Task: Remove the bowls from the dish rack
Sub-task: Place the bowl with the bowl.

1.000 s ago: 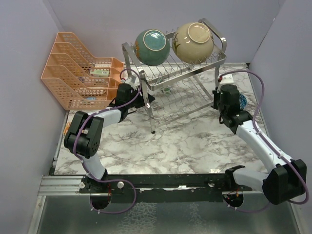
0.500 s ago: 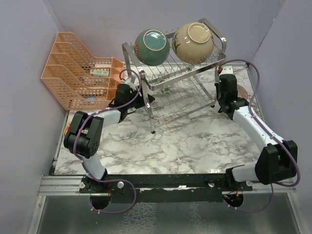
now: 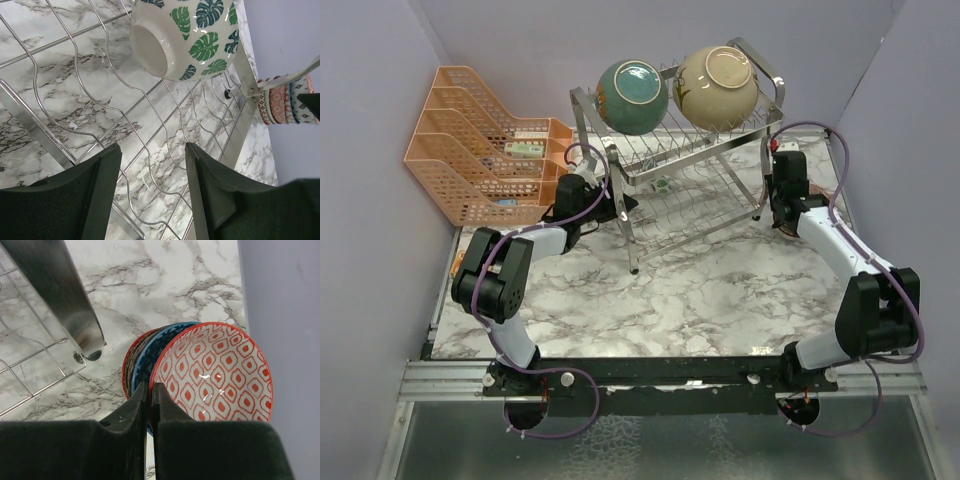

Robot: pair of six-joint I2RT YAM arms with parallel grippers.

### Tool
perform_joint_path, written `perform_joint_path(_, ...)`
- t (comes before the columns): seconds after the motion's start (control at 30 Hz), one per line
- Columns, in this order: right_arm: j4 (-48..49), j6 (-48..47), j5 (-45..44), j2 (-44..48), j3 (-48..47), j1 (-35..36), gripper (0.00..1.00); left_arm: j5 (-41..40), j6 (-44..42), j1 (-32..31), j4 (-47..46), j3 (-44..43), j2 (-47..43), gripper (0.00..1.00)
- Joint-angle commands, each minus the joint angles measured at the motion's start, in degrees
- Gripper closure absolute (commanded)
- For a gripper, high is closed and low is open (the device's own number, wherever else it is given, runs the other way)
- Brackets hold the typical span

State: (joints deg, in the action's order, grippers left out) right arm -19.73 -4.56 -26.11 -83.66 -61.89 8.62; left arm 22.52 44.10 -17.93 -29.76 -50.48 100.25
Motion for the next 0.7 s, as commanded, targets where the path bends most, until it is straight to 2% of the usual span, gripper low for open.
perform_joint_path(0.0, 0.58, -1.18, 1.0, -1.18, -2.36, -0.19, 0.99, 0.37, -1.47, 0.42, 4.89, 2.23, 2.23, 0.42)
perform_joint_path(0.47, 1.2, -0.1, 1.34, -3.4, -1.26, -0.19, 0.99, 0.93, -1.51, 0.52, 5.14, 1.96, 2.65, 0.42)
perform_joint_path(0.67, 1.2, 0.5, 1.41, -2.94, -1.21, -0.19, 0.87, 1.23, -1.56, 0.67, 5.15, 1.96, 2.74, 0.42)
